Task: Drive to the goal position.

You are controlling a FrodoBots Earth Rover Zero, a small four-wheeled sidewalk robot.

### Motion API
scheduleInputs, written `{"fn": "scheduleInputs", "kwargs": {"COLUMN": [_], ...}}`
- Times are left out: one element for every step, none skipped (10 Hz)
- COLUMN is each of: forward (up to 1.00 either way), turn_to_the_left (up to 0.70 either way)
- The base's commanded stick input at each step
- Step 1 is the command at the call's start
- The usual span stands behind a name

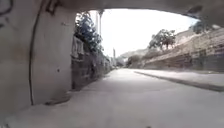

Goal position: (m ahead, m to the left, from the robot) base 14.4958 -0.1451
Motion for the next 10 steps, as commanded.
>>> {"fn": "scheduleInputs", "kwargs": {"forward": [0.7, 0.7, 0.7, 0.7, 0.7, 0.7, 0.7, 0.7, 0.7, 0.7], "turn_to_the_left": [0.0, 0.0, 0.0, 0.0, 0.0, 0.0, 0.0, 0.0, 0.0, 0.0]}}
